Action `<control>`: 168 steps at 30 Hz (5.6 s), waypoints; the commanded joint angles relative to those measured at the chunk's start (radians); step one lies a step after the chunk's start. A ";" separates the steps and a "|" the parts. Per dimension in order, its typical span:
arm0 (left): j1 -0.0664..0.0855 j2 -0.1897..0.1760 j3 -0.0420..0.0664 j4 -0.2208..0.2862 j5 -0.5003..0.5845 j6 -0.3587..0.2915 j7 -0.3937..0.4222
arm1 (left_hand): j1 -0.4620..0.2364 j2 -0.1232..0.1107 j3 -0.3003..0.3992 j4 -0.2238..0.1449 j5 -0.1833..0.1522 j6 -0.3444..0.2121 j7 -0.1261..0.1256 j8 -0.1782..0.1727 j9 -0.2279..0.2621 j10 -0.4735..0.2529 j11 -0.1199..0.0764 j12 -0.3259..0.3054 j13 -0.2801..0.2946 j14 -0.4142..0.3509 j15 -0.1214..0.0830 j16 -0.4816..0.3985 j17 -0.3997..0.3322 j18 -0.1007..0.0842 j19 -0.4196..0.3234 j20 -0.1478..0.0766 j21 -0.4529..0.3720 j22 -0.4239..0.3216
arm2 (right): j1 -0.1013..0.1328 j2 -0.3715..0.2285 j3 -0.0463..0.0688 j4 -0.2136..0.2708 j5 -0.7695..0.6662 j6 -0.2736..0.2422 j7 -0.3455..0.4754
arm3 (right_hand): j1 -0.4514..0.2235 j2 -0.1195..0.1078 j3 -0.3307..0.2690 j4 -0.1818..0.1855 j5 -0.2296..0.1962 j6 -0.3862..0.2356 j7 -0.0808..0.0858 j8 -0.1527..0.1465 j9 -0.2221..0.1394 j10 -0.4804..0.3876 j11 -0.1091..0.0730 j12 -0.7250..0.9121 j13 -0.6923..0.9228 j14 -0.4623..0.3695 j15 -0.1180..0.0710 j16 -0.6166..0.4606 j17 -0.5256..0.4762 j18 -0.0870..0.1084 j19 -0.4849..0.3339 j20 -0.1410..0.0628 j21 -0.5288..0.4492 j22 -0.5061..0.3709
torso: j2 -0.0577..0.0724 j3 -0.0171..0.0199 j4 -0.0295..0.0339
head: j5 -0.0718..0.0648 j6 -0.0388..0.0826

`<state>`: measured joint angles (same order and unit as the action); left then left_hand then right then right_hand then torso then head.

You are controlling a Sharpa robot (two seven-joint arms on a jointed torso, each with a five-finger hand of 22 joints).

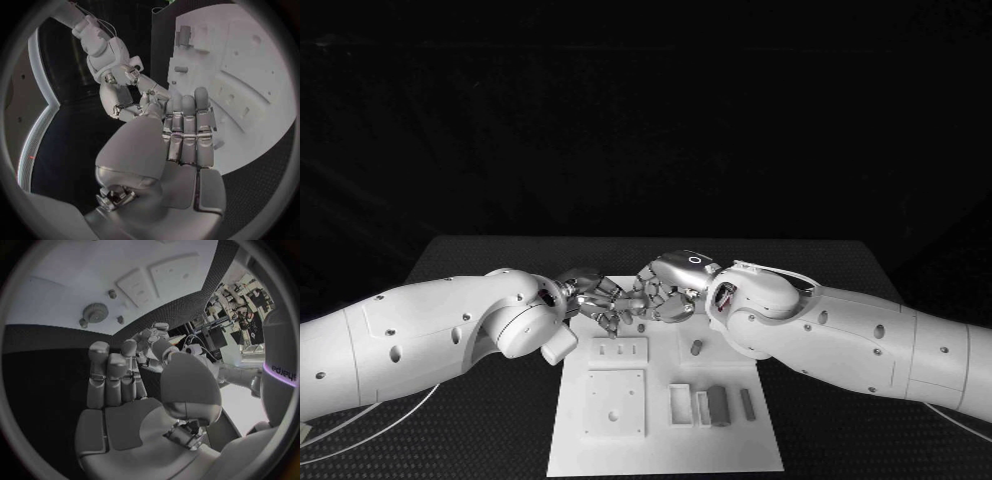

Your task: Assemble the parts on the task board

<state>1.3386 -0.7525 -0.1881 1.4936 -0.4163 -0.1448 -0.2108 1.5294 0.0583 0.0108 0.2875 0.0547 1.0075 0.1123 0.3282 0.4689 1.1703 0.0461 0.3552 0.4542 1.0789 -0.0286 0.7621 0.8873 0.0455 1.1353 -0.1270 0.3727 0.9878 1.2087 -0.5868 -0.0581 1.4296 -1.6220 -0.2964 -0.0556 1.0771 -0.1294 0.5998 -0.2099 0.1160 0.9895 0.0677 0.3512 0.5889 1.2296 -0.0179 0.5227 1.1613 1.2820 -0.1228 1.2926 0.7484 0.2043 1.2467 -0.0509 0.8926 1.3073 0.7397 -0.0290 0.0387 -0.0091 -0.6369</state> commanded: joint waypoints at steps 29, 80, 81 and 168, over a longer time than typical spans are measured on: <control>0.001 0.002 0.001 -0.001 0.030 0.025 -0.014 | -0.134 -0.016 0.027 0.004 0.003 0.003 0.004 -0.013 0.015 -0.002 0.004 -0.002 0.004 -0.016 -0.004 0.020 -0.013 0.010 -0.001 -0.004 -0.012 0.029 | -0.001 0.001 -0.009 0.010 0.004 0.008 -0.002 | 0.000 0.010 0.005 -0.007 0.000 0.018 0.021 -0.004 0.004 -0.004 -0.004 0.003 -0.004 -0.006 -0.008 0.002 0.002 0.057 -0.003 -0.007 0.003 0.020 | 0.000 0.0009 0.0004 | 0.002 -0.010; 0.001 0.003 0.001 0.002 -0.006 -0.010 -0.048 | 0.032 -0.021 0.099 -0.026 0.064 0.047 -0.018 -0.002 0.054 0.040 -0.015 0.015 0.021 0.010 -0.023 0.074 -0.022 0.010 0.042 -0.020 -0.028 0.087 | -0.003 0.002 -0.009 0.015 0.008 0.017 -0.002 | -0.005 0.004 0.003 -0.008 0.000 0.014 0.024 -0.010 0.007 -0.009 -0.002 0.002 -0.008 -0.009 -0.006 -0.001 0.003 0.057 -0.006 -0.007 0.002 0.020 | 0.000 0.0007 -0.0005 | 0.002 -0.018; 0.001 0.003 0.001 0.002 -0.006 -0.010 -0.048 | 0.033 -0.023 0.100 -0.024 0.071 0.051 -0.020 0.000 0.057 0.044 -0.017 0.016 0.022 0.012 -0.025 0.077 -0.021 0.010 0.045 -0.021 -0.026 0.089 | -0.003 0.002 -0.009 0.014 0.009 0.019 -0.001 | -0.008 0.001 0.003 -0.007 0.000 0.007 0.026 -0.015 0.006 -0.013 0.001 0.001 -0.009 -0.012 -0.004 -0.003 0.003 0.057 -0.009 -0.006 0.000 0.019 | 0.000 0.0008 -0.0005 | 0.003 -0.018; 0.028 0.238 0.001 -0.265 -0.500 0.385 -0.399 | -0.487 -0.009 0.382 -0.399 0.326 0.152 -0.109 0.133 0.403 0.119 -0.107 0.272 0.183 0.089 -0.145 0.416 -0.081 -0.004 0.157 -0.131 0.179 0.340 | 0.004 -0.102 0.042 -0.125 0.348 -0.166 0.044 | -0.005 -0.070 0.008 0.051 -0.002 -0.148 0.089 -0.120 -0.033 -0.103 0.061 -0.051 -0.093 -0.072 0.055 -0.039 0.001 0.057 -0.064 0.017 -0.049 0.016 | 0.001 0.0017 0.0013 | 0.010 -0.065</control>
<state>1.3660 -0.5193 -0.1869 1.2332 -0.8727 0.2244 -0.6111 1.0821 0.0607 0.2121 0.0828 0.3792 1.1622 -0.0034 0.4527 0.7821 1.2992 -0.0688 0.6274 0.6404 1.1712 -0.1733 1.1771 0.8135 0.0250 1.2960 -0.2593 0.5502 1.3077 1.2127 -0.6900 -0.0162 1.3040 -1.2748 -0.4746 -0.0187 1.0639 -0.1975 0.6128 -0.1585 0.1161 0.8411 0.1515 0.2359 0.5573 1.1295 0.0390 0.4752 1.0700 1.2161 -0.0672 1.2578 0.7482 0.1993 1.1823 -0.0331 0.8499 1.3073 0.7391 -0.0269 0.0414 0.0025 -0.7012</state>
